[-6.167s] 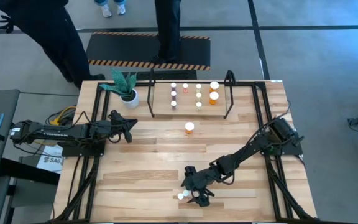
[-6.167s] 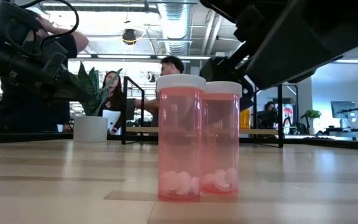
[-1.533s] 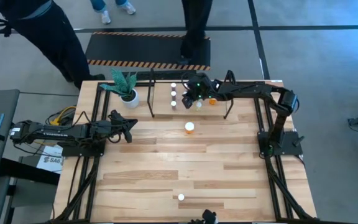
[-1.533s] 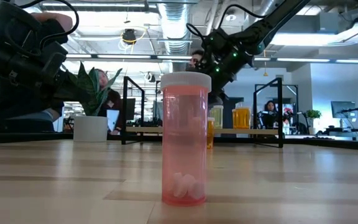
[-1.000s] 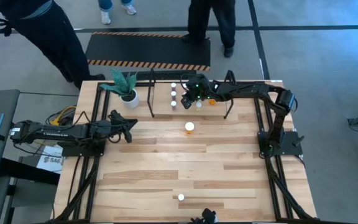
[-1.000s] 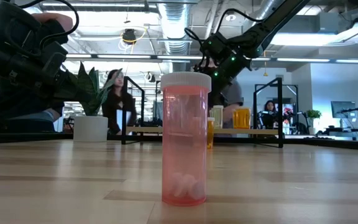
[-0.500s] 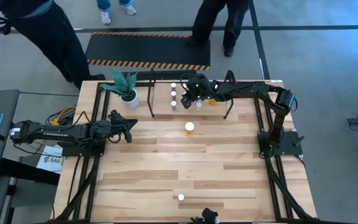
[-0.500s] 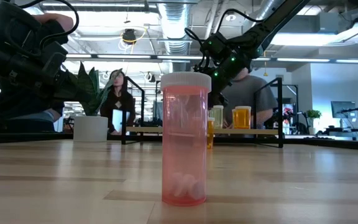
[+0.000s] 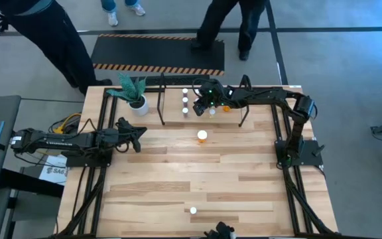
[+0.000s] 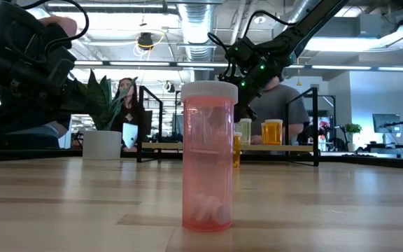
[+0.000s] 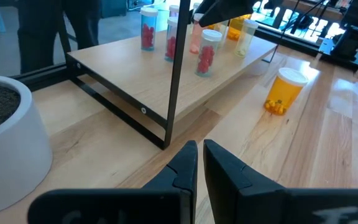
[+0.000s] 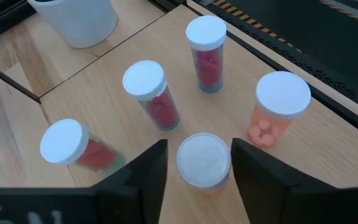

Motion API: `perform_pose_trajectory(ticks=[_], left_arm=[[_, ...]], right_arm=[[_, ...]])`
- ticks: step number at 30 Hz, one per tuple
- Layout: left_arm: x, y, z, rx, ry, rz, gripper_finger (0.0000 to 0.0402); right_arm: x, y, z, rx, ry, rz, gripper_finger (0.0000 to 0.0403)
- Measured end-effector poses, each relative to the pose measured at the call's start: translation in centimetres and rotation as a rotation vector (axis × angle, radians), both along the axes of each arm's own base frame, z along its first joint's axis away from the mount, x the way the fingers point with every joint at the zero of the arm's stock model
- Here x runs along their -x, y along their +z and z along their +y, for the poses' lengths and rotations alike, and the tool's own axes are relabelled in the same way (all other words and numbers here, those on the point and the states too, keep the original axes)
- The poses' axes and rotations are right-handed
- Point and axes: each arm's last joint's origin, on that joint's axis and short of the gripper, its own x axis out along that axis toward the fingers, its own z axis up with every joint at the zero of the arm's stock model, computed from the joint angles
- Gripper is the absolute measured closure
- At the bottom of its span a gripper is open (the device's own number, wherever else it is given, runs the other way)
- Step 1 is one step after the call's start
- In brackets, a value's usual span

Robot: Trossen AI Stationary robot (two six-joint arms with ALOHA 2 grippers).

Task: Pick and place medicine bottles onto shelf by color
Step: Put the red pill bottle on the shelf

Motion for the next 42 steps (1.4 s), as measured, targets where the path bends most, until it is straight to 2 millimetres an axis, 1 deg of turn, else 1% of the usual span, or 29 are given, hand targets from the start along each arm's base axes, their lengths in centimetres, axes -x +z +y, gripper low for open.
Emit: perform_pose_trajectory(ticks=[9, 14, 19, 23, 25, 28, 31, 33, 36, 39, 42], left_arm=[[0.0, 0.0, 0.0, 0.0, 0.0, 0.0, 0.0388], [0.0, 0.0, 0.0, 0.0, 0.0, 0.0, 0.0388], [0.0, 0.0, 0.0, 0.0, 0.0, 0.0, 0.0388], [0.0, 0.0, 0.0, 0.0, -0.001, 0.0, 0.0388], [0.0, 0.0, 0.0, 0.0, -0.001, 0.0, 0.0388], [0.0, 0.0, 0.0, 0.0, -0.001, 0.0, 0.0388], [0.0, 0.0, 0.0, 0.0, -0.001, 0.0, 0.0388], [0.0, 0.0, 0.0, 0.0, -0.001, 0.0, 0.0388], [0.0, 0.0, 0.0, 0.0, -0.001, 0.0, 0.0388], [0.0, 0.0, 0.0, 0.0, -0.001, 0.0, 0.0388], [0.0, 0.0, 0.0, 0.0, -0.001, 0.0, 0.0388]], right_arm=[[0.2, 0.3, -0.1, 0.002, -0.001, 0.003, 0.0161], [0.7, 1.0, 0.1, -0.005, -0.006, 0.012, 0.0147], [1.2, 3.0, 1.0, 0.028, -0.02, 0.002, 0.0147], [1.8, 4.9, 2.4, 0.065, -0.04, 0.012, 0.0147], [2.2, 6.0, 3.4, 0.079, -0.036, 0.012, 0.0147], [2.7, 7.4, 5.3, 0.078, 0.004, 0.018, 0.0147], [3.0, 8.4, 7.9, 0.054, 0.062, 0.035, 0.0147], [3.3, 8.9, 9.9, 0.005, 0.081, 0.043, 0.0147], [3.4, 9.2, 12.7, -0.057, 0.112, 0.046, 0.0147], [3.3, 9.0, 15.4, -0.103, 0.156, 0.07, 0.0147], [3.0, 8.5, 18.1, -0.108, 0.239, 0.105, 0.0147]])
